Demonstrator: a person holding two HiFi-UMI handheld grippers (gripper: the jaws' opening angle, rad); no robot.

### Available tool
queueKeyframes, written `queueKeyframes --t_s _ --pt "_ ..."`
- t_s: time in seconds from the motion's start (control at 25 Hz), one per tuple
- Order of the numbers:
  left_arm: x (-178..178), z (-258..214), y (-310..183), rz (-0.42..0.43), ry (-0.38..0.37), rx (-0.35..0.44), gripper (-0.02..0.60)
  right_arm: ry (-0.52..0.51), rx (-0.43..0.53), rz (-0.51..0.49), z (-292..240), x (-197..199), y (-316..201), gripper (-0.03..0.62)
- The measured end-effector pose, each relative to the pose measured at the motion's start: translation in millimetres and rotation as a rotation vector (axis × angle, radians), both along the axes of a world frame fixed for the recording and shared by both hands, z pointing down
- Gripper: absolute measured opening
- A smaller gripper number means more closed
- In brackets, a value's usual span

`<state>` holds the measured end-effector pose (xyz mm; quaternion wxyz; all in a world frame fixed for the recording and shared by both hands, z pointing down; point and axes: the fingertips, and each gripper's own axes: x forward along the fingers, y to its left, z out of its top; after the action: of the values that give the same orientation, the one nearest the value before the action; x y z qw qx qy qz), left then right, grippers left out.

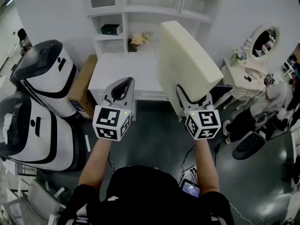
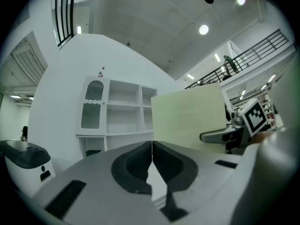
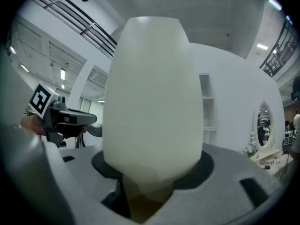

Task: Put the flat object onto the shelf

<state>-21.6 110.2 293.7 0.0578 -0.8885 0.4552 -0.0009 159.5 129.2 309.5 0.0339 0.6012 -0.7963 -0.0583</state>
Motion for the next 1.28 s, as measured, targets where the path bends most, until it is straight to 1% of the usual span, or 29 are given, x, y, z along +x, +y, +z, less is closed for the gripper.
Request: queueKeyframes --t_s 0.24,0.44,0.6,0.8,0.88,1.04,1.28 --pt "6.8 4.3 -0.6 0.005 0.002 -0.009 0.005 -0.008 -0.01 0.001 6.2 5.9 -2.1 0.264" --pt "19.8 9.0 0.2 -0.013 -0.029 0.003 0.005 0.014 -0.014 -0.003 10.7 15.5 -0.3 0.264" --pt "31.3 18.3 3.2 -0.016 -0.011 -0.026 0.005 0.014 -0.023 -0.016 16.7 26.2 4.0 0.264" --pt "46.7 28.5 12.1 -0.035 -0.011 -0.033 0.005 0.037 -0.022 -0.028 26.8 41.4 10.1 0.259" --pt "50.0 33.0 14.1 -0.041 -0.005 -0.047 0.005 0.04 -0.025 -0.033 29.8 45.0 10.1 0.259" --pt "54.3 40.9 13.1 -0.046 0.002 -0.07 0.005 0.039 -0.031 -0.047 33.1 47.0 6.6 0.259" --pt "55.5 43.7 -3.1 -0.056 -0.016 -0.06 0.005 0.027 -0.03 -0.06 37.8 45.1 -11.9 0.259"
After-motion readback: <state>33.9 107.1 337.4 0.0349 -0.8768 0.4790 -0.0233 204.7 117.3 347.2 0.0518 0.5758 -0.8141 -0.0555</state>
